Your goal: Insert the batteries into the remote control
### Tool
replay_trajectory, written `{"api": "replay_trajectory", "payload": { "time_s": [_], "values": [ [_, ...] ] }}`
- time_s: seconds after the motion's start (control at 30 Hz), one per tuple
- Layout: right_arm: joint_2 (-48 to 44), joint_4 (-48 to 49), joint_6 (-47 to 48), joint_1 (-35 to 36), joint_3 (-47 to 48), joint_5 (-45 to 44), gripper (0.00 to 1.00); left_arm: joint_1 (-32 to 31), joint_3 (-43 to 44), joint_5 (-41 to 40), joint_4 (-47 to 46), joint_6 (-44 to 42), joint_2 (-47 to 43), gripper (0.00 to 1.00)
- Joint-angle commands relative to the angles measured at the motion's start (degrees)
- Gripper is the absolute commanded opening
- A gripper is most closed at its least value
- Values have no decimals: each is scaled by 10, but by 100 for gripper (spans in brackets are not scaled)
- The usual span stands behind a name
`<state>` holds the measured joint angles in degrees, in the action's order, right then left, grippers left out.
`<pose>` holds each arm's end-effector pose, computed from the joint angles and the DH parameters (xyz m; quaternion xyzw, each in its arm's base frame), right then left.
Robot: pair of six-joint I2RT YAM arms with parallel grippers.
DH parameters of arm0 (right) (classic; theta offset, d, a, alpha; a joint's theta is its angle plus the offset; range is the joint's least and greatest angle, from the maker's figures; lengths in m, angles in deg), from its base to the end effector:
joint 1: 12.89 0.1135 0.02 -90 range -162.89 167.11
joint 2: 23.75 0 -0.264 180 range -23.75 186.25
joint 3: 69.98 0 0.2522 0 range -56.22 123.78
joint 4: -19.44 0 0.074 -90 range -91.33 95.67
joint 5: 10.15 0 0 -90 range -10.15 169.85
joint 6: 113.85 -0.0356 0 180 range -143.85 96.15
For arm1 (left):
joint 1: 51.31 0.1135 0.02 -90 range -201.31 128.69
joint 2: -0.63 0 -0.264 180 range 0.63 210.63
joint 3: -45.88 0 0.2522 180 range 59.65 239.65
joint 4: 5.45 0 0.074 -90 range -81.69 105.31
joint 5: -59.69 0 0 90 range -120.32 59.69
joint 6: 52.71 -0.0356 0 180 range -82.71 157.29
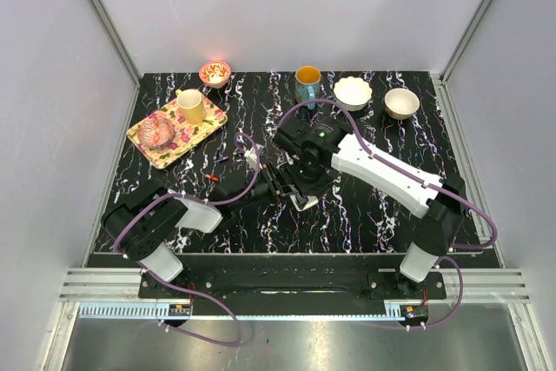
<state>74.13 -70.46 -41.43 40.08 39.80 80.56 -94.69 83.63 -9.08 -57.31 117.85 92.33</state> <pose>0.1958 0.2603 0.3198 -0.3029 0.9473 0.0654 0.0818 0.1971 -0.2040 0.1696 -0.1044 0.7114 -0.6645 0.2035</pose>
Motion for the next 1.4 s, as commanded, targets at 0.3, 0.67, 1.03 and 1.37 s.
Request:
{"api": "replay_trajectory", "payload": {
  "time_s": [0.3,0.67,1.03,1.37],
  "values": [
    [0,12,7,6,1,10,0,0,28,8,-21,-12,-32,0],
    [5,20,3,6,-6,18,0,-7,30,5,-13,-17,-39,0],
    [4,32,-3,6,-15,14,0,-21,33,2,-14,-12,-45,0],
    [6,51,-17,7,-18,15,0,-36,40,-6,-16,-11,-55,0]
  ]
}}
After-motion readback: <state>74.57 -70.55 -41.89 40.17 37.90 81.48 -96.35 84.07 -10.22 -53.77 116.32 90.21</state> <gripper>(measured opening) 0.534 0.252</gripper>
